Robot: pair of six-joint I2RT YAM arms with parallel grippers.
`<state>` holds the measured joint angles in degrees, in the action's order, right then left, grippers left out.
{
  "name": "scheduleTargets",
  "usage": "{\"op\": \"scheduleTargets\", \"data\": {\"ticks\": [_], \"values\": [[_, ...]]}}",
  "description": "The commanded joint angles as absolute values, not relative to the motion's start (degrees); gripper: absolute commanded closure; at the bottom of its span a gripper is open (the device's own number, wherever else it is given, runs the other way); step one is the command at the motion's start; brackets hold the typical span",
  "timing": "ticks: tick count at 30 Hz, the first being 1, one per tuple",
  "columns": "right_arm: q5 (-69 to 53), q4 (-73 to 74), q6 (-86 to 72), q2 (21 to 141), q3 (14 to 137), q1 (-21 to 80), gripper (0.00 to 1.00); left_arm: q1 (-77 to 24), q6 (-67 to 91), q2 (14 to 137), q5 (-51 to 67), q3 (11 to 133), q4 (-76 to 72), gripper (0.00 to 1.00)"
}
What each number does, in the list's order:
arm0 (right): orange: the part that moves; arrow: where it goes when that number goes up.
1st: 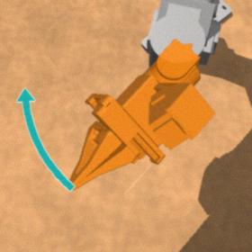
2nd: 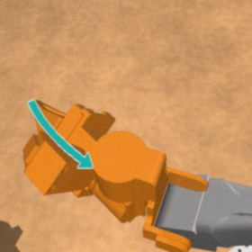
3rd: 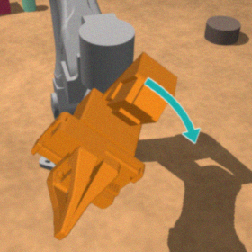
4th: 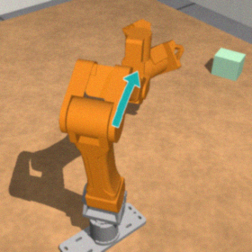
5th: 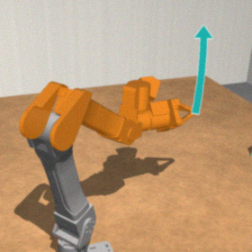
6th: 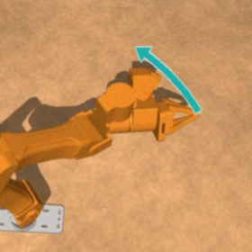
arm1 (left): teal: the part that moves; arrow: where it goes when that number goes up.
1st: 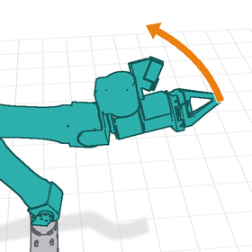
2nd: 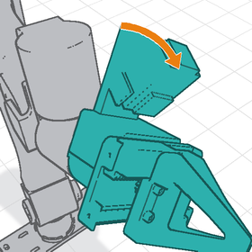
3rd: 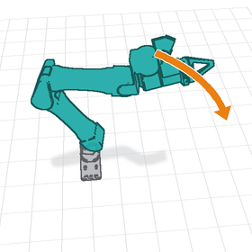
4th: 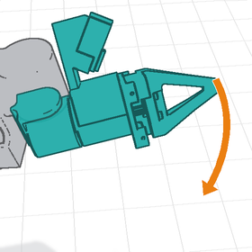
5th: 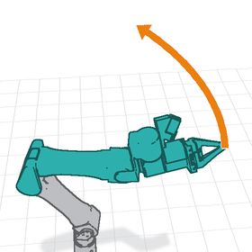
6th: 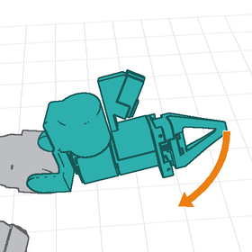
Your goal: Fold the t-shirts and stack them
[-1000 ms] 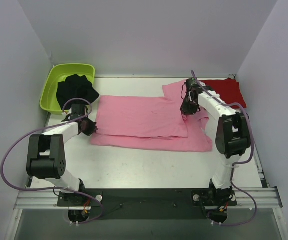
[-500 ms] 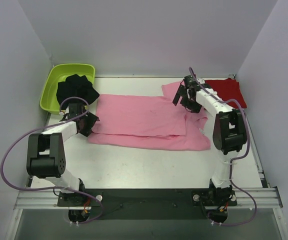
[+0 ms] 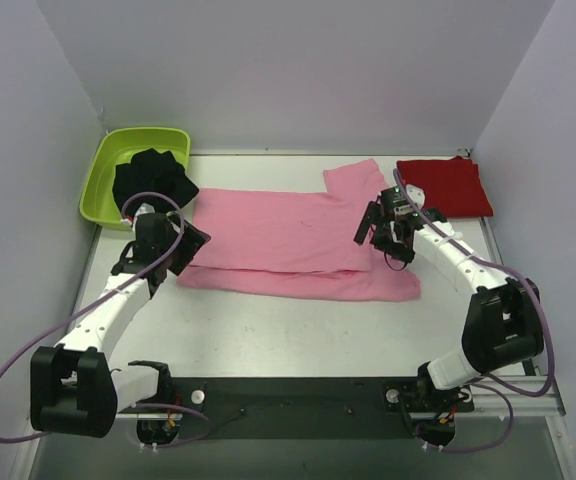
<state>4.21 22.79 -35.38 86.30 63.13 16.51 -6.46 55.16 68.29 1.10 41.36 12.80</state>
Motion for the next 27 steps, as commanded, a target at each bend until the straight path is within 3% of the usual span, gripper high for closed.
{"op": "scheduleTargets", "data": {"ticks": [1,4,8,11,27], "values": [[1.7,19.7,-38.6,85.3,57.1,17.4,0.08,-8.1,52.4,64.4,0.4,40.7,15.0,0.19],[0.6,16.8,-39.5,85.3,55.6,18.2,0.16,-9.0,50.9,64.6,1.0,42.1,16.3,0.19],[0.7,15.6,-40.1,87.9,56.0,18.9,0.39,-9.3,50.4,64.3,0.7,42.1,16.9,0.19],[0.6,14.7,-40.3,89.7,56.1,19.0,0.45,-9.2,49.8,64.2,0.4,42.2,17.1,0.19],[2.1,14.8,-38.8,92.0,56.8,18.8,0.50,-9.2,48.6,66.1,0.4,42.5,16.9,0.19]]}}
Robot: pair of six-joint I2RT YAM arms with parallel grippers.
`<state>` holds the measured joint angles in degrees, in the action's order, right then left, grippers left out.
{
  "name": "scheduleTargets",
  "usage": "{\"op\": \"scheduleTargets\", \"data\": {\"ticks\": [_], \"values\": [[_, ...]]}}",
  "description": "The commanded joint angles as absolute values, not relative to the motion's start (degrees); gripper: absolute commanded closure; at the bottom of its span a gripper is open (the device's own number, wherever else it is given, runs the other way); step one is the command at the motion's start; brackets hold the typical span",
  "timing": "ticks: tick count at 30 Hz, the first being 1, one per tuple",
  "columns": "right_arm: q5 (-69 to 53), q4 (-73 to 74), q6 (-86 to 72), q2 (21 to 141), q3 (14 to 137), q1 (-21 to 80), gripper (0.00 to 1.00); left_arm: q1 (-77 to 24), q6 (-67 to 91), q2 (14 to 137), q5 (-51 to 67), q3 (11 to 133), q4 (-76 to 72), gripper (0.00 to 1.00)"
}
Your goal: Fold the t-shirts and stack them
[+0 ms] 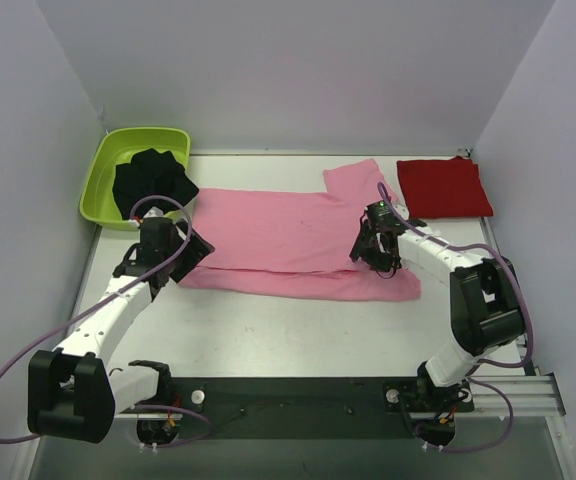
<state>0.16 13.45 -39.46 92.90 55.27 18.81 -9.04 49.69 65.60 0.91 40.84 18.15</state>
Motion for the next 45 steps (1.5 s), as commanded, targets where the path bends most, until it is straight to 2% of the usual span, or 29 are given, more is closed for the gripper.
{"op": "scheduleTargets", "data": {"ticks": [1,16,21,25,30,37,45], "values": [[2.5,15.0,-38.6,91.8,56.7,18.8,0.50,-9.1,48.7,66.3,0.4,42.5,16.8,0.19],[4.9,16.3,-37.8,90.8,54.1,17.9,0.55,-9.2,49.2,66.5,0.6,41.2,15.5,0.19],[4.9,15.8,-37.8,91.3,53.9,17.8,0.63,-9.2,49.1,66.6,0.5,41.0,15.5,0.19],[4.5,15.5,-38.2,92.3,53.9,17.9,0.77,-9.2,49.1,66.5,0.4,41.0,15.6,0.19],[4.1,15.2,-38.3,93.1,54.1,17.8,0.81,-9.1,49.0,66.4,0.4,41.0,16.0,0.19],[3.8,14.9,-38.5,94.0,54.3,17.9,1.00,-9.1,48.9,66.4,0.4,40.8,16.0,0.19],[3.1,15.4,-38.6,93.4,57.0,18.4,1.00,-9.1,48.6,66.6,0.4,40.8,16.0,0.19]]}}
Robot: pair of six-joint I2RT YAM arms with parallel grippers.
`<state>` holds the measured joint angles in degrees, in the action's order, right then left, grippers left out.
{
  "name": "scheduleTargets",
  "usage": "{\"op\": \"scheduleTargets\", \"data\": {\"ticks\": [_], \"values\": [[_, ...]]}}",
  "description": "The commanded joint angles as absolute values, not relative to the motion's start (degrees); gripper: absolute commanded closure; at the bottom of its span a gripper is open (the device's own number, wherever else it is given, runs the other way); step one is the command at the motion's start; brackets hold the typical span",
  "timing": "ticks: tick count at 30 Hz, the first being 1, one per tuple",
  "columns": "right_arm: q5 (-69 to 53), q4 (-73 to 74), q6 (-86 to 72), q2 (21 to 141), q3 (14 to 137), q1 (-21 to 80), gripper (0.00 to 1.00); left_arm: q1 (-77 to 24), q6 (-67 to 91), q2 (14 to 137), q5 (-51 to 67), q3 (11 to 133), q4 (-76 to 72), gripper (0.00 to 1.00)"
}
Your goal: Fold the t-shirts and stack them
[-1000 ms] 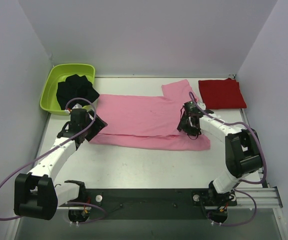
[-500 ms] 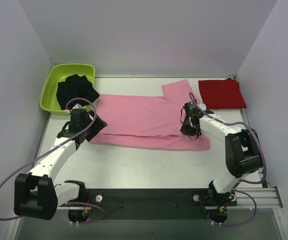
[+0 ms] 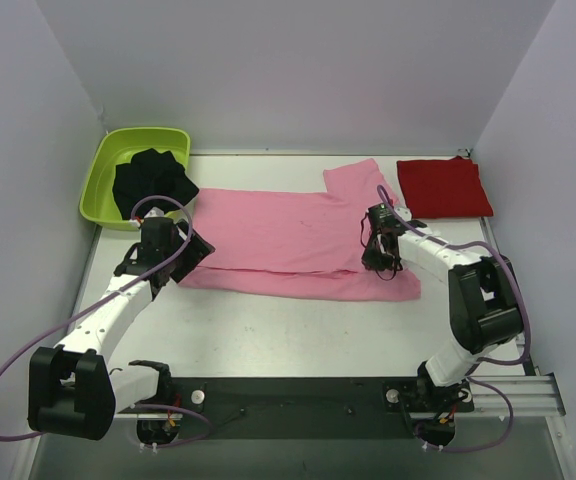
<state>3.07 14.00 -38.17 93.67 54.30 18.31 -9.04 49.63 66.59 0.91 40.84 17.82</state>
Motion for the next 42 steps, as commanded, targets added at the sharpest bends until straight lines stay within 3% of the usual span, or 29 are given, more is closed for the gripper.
{"op": "scheduleTargets", "data": {"ticks": [1,30,31,32,34,35,37,42], "values": [[3.2,15.8,-38.4,93.3,57.8,18.6,1.00,-9.1,48.6,66.7,0.4,40.9,16.0,0.19],[-3.3,15.5,-37.5,114.6,85.2,27.2,1.00,-7.7,47.1,65.8,0.4,41.1,17.4,0.19],[-3.2,15.0,-36.7,114.8,85.4,27.2,0.92,-7.7,47.0,65.7,0.4,41.1,17.4,0.19],[-2.6,14.5,-36.4,114.7,85.4,27.5,0.59,-7.7,47.0,65.8,0.4,41.0,17.4,0.19],[-0.3,13.3,-35.7,114.2,85.3,27.9,0.31,-7.6,47.0,65.9,0.4,41.0,17.2,0.19],[0.5,12.9,-34.7,113.1,84.8,27.9,0.10,-7.6,47.0,65.8,0.4,40.8,17.1,0.19],[3.6,11.7,-34.4,111.3,83.6,28.2,0.01,-7.7,46.8,65.7,0.4,40.6,17.1,0.19],[6.0,11.9,-32.3,102.6,79.8,30.0,0.00,-8.2,46.1,65.3,0.9,40.3,16.7,0.19]]}}
